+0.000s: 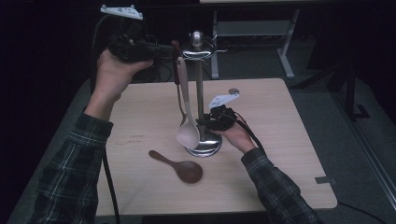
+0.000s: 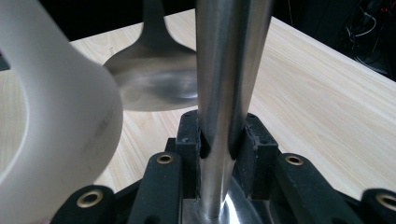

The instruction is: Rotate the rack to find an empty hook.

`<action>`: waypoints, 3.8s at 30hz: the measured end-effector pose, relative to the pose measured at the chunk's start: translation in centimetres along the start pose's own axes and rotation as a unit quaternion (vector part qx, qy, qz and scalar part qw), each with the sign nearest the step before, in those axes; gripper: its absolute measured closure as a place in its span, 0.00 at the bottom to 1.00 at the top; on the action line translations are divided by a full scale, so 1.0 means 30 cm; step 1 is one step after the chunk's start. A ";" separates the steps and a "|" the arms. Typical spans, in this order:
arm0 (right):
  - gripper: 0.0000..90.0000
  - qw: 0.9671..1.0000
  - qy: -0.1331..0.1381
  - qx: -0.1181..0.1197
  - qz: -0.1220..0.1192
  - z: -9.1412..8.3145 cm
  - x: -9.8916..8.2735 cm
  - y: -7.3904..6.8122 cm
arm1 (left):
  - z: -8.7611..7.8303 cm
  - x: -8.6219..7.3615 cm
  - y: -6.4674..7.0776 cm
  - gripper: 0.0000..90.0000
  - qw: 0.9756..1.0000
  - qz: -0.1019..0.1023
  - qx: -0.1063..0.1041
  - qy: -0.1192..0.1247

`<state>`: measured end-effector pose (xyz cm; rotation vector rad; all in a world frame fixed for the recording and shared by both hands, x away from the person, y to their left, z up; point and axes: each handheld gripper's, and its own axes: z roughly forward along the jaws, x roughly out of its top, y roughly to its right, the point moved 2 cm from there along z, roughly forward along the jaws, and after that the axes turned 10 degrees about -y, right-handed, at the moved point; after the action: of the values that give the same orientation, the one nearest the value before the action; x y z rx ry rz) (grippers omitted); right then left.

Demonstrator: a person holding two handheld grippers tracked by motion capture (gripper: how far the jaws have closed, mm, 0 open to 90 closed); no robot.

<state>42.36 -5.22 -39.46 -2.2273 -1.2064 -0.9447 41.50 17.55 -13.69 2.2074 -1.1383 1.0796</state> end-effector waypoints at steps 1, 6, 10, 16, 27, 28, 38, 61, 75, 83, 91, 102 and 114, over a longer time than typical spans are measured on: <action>0.79 1.000 0.000 0.000 0.000 0.000 0.000 0.000 | 0.001 0.000 -0.010 1.00 1.000 -0.003 0.008 0.002; 0.79 1.000 -0.001 0.001 -0.003 0.000 0.000 -0.001 | -0.003 -0.004 -0.030 1.00 1.000 -0.011 -0.004 0.014; 0.79 1.000 -0.001 0.000 -0.004 0.000 0.000 -0.001 | -0.025 -0.004 -0.002 1.00 1.000 -0.006 -0.014 0.019; 0.79 1.000 -0.001 0.000 -0.003 0.000 0.000 -0.001 | -0.073 0.004 0.067 1.00 0.999 0.004 -0.025 0.023; 0.79 1.000 -0.002 -0.002 -0.003 0.000 0.000 -0.001 | -0.049 0.016 0.179 1.00 0.999 0.023 -0.045 0.017; 0.79 1.000 -0.002 -0.002 -0.004 0.000 0.000 -0.001 | -0.039 0.014 0.183 1.00 0.999 0.023 -0.047 0.015; 0.80 1.000 -0.002 -0.004 -0.004 0.000 0.001 -0.005 | -0.004 -0.001 0.182 1.00 0.999 0.022 -0.040 0.008; 0.80 1.000 -0.002 -0.005 -0.003 0.002 0.002 -0.008 | -0.013 -0.009 0.071 1.00 1.000 0.002 0.006 0.017; 0.79 1.000 -0.002 -0.005 -0.001 0.001 0.000 -0.010 | -0.046 -0.083 0.105 1.00 1.000 -0.001 -0.008 0.016; 0.59 1.000 0.009 0.003 0.012 -0.014 -0.007 -0.021 | -0.042 -0.191 0.131 1.00 1.000 -0.008 -0.008 0.000; 0.54 1.000 0.010 0.010 0.018 -0.066 -0.051 -0.037 | 0.008 -0.371 0.143 1.00 0.999 -0.034 0.001 -0.015; 0.78 1.000 -0.003 0.026 0.003 -0.098 -0.129 -0.074 | 0.076 -0.606 0.142 1.00 0.997 -0.069 0.029 -0.038; 1.00 0.998 -0.028 0.055 -0.016 -0.056 -0.171 -0.109 | 0.227 -0.863 0.152 1.00 0.991 -0.103 0.041 -0.080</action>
<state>37.00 -7.44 -41.95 -2.1674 -1.2900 -0.8135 31.46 23.01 -38.32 2.4503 -0.9155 0.8919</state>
